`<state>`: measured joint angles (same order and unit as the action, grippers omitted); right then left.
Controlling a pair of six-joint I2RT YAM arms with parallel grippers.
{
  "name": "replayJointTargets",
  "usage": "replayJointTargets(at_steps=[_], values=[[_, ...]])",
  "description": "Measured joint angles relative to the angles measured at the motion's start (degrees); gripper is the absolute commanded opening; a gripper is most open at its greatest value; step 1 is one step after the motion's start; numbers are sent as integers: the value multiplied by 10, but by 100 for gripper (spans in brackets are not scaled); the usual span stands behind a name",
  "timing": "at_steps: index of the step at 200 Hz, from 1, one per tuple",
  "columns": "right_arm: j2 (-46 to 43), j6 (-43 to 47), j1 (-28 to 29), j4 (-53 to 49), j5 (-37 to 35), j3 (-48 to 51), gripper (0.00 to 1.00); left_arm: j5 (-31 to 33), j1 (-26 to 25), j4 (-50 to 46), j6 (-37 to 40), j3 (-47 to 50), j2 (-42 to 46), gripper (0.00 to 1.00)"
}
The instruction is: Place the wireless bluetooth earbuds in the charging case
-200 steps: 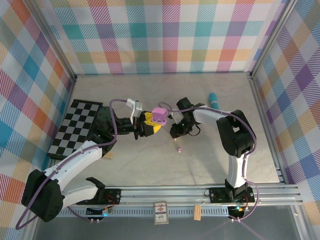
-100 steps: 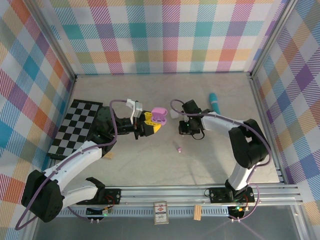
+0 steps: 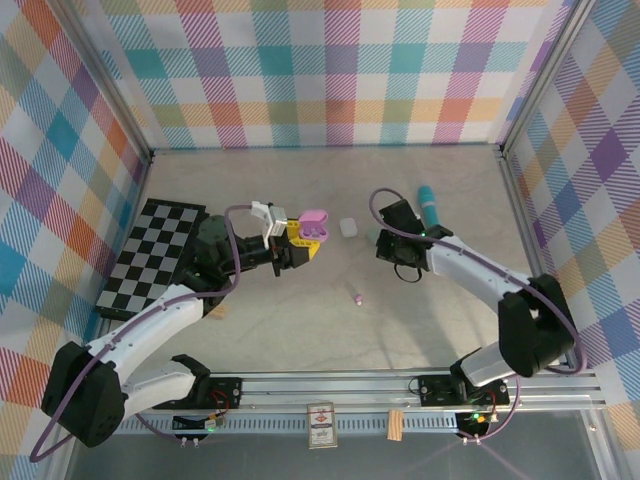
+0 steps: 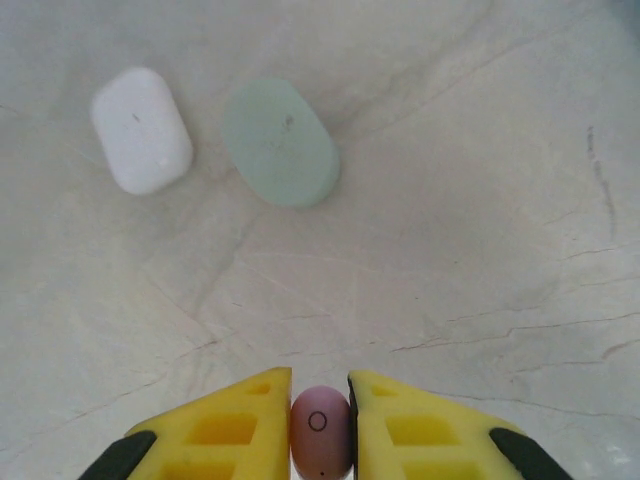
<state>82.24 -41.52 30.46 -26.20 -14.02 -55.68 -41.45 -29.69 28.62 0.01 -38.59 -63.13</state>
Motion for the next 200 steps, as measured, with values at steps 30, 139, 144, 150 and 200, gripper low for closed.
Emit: replayJointTargets(at_steps=[30, 139, 144, 150, 200], values=[[-53, -10, 2, -17, -5, 0, 21, 63, -12, 18, 31, 2, -38, 31], [-109, -4, 62, -65, 6, -118, 21, 186, -49, 141, 60, 2, -183, 31], [-108, -1, 65, -65, 7, -124, 21, 186, -51, 143, 61, 2, -185, 31], [-108, 2, 69, -65, 9, -130, 21, 187, -53, 146, 61, 2, -189, 31], [-76, 22, 96, -55, 34, -183, 21, 194, -64, 151, 72, -2, -204, 31]])
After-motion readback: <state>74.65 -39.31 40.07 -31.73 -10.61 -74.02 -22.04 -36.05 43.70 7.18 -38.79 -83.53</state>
